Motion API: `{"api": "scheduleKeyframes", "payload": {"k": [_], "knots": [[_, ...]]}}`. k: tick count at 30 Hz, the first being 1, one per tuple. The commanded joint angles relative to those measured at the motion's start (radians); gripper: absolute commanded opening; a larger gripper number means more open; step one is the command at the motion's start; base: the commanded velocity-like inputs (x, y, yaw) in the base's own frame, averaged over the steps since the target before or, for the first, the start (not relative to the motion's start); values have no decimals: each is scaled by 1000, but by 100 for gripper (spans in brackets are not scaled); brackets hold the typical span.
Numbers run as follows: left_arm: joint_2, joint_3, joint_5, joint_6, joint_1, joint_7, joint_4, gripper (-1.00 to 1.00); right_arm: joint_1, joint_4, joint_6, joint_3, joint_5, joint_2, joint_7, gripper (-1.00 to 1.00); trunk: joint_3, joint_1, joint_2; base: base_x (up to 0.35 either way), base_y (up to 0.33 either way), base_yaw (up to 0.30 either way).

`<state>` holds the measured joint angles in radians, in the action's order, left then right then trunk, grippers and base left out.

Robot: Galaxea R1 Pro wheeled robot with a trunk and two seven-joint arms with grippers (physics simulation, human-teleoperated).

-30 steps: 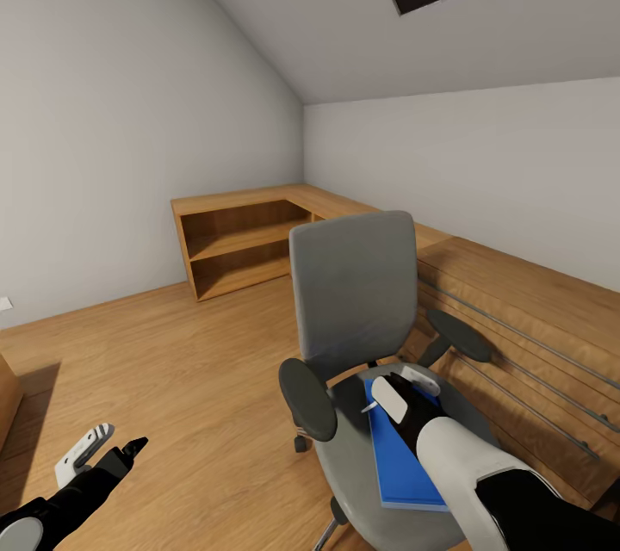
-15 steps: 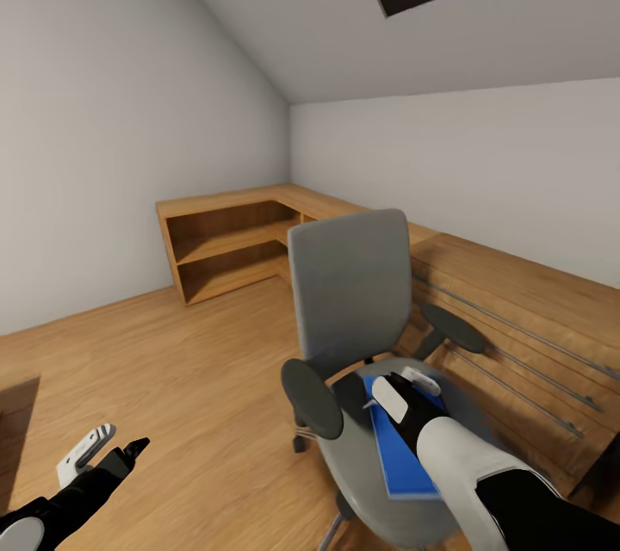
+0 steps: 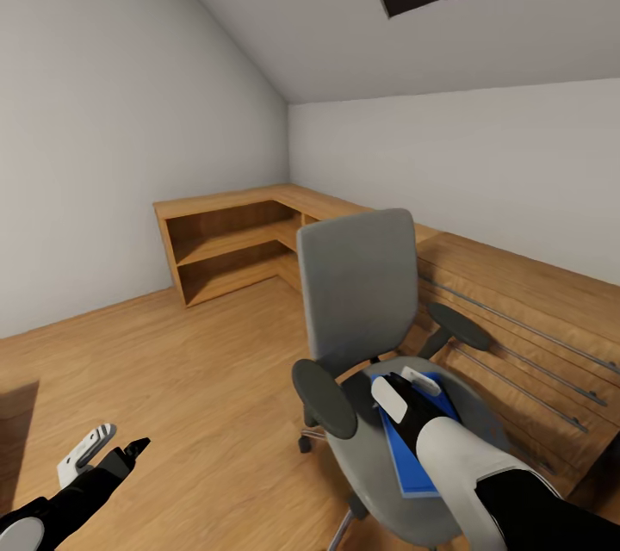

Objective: In the bedroom, organize the workspace by keeping the computer under the desk, ensuring the monitor is on the desk, placing the keyboard on the desk next to the monitor, placing the mouse on the desk next to the keyboard, moving the folder from the swivel chair onto the desk next to the mouse, stacking the notebook on top of the folder with the pen on top of the notebook, and positioning the swivel chair next to the desk.

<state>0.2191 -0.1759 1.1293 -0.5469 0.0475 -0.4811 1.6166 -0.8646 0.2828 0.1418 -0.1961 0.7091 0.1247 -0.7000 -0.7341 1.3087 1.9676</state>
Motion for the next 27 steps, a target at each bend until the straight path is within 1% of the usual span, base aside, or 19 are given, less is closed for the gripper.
{"api": "scheduleKeyframes", "payload": {"k": [1,8,14,17,27], "knots": [[0,-1,10,-2,0,-8,2,100,-1,1,10,-8,2,0,-7,100,-1,0,0,0,27,0],[0,-1,10,-2,0,-8,2,100,-1,0,9,-9,-1,3,-6,100,-1,0,0,0,16,0],[0,-1,10,-1,0,-8,2,100,-1,-1,7,-10,-4,1,-5,100,-1,0,0,0,187,0],[0,-1,10,-2,0,-8,2,100,-1,-1,7,-11,-5,1,-2,100,-1,0,0,0,94,0],[-1,-1,10,-3,0,-8,2,100,-1,2,-9,-14,-14,-4,-1,100,-1,0,0,0,8,0]]}}
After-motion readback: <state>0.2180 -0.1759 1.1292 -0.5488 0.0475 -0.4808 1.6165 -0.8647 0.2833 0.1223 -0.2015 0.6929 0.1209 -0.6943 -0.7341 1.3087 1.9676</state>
